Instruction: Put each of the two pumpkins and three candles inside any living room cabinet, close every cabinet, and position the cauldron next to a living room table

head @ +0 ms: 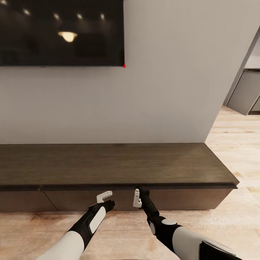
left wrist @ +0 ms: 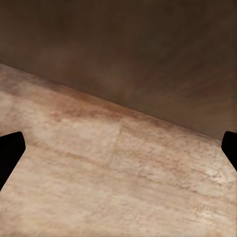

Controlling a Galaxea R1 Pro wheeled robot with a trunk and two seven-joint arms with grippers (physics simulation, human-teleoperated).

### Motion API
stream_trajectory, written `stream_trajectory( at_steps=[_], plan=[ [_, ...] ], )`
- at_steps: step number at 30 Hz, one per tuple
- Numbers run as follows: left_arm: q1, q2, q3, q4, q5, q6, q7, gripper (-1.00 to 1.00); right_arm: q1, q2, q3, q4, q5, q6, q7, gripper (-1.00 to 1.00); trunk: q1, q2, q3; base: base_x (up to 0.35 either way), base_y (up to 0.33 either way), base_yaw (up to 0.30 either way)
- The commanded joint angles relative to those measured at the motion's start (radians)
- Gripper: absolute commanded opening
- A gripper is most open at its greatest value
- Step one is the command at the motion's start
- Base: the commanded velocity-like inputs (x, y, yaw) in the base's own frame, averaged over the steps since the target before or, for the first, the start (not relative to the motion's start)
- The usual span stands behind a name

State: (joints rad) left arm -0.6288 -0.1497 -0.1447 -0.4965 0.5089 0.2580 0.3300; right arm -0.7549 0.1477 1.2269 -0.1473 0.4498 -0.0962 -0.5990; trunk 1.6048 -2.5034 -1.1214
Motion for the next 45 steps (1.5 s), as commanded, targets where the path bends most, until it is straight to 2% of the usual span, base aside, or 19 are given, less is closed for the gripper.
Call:
stream_trajectory(
  at_steps=[1, 37, 45],
  plan=[
    [0.0, 0.001, -0.007, -0.002, 0.01, 0.003, 0.009, 1.0, -0.001, -0.002, -0.036, 0.06, -0.019, -0.004, -0.001, -1.0, 0.002, 0.0, -0.001, 0.0, 0.0, 0.0],
    [0.0, 0.001, -0.007, -0.002, 0.01, 0.003, 0.009, 1.0, -0.001, -0.004, -0.034, 0.063, -0.02, -0.004, -0.001, -1.0, 0.002, 0.0, -0.001, -0.001, 0.0, 0.0],
    [0.0, 0.001, -0.007, -0.002, 0.01, 0.004, 0.009, 1.0, -0.001, -0.004, -0.033, 0.063, -0.02, -0.004, -0.001, -1.0, 0.002, 0.0, -0.001, -0.106, 0.0, 0.0]
  ],
)
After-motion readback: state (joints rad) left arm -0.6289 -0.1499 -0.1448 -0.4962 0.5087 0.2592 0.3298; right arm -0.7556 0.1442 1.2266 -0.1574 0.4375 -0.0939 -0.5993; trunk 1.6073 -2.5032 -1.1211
